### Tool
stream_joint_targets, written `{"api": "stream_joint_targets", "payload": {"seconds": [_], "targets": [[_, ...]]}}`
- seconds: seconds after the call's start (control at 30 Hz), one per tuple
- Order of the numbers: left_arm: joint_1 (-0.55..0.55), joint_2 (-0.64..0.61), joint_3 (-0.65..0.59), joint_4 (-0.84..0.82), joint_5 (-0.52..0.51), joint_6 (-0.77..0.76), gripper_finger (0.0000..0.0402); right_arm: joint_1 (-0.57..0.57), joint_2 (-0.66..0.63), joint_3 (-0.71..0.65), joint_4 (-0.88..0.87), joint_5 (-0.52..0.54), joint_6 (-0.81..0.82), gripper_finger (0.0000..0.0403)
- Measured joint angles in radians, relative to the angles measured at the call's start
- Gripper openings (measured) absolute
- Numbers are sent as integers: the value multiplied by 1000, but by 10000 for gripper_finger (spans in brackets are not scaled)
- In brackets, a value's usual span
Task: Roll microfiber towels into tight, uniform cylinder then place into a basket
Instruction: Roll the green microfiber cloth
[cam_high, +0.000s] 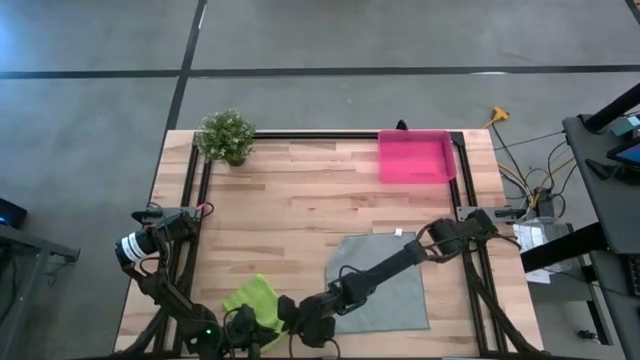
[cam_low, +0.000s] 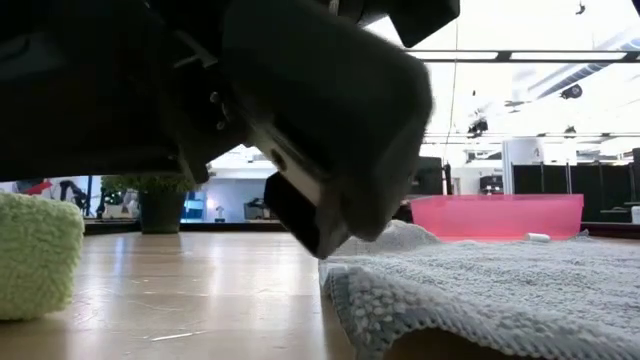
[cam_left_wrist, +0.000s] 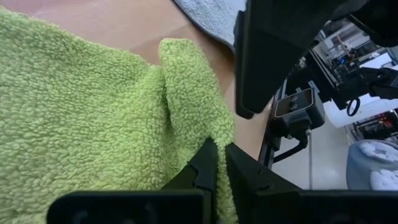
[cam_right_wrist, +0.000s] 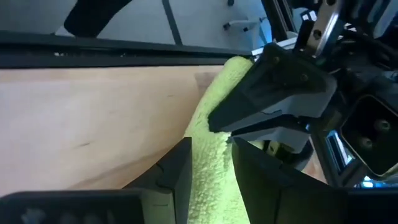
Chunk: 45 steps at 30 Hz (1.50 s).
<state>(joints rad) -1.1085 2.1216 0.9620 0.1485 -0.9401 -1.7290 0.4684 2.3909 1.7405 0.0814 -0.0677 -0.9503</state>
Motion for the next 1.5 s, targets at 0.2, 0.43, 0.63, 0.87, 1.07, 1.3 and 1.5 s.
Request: {"api": "stream_joint_targets", "payload": {"seconds": [0.2,0.43,0.63,0.87,1.07,1.3,1.5], "targets": [[3,0,5,-2,7,7,0,-26,2,-17,-5,-144,27,126],[3,0,5,-2,7,8,0,-41,2,-20,-1,-168,110,152],[3,-3,6,-1,13,18,0,-41,26,-28,20,-172,42,151],[4,-3,8,-1,12,23,0,-43,63,-25,129,-84,63,159],[4,-3,10,-1,14,24,0,-47,64,-25,128,-85,79,133],[4,-3,10,0,14,24,0,-47,64,-24,101,-89,79,22],[6,-28,11,19,51,110,0,-64,67,-22,71,-181,225,12]]}}
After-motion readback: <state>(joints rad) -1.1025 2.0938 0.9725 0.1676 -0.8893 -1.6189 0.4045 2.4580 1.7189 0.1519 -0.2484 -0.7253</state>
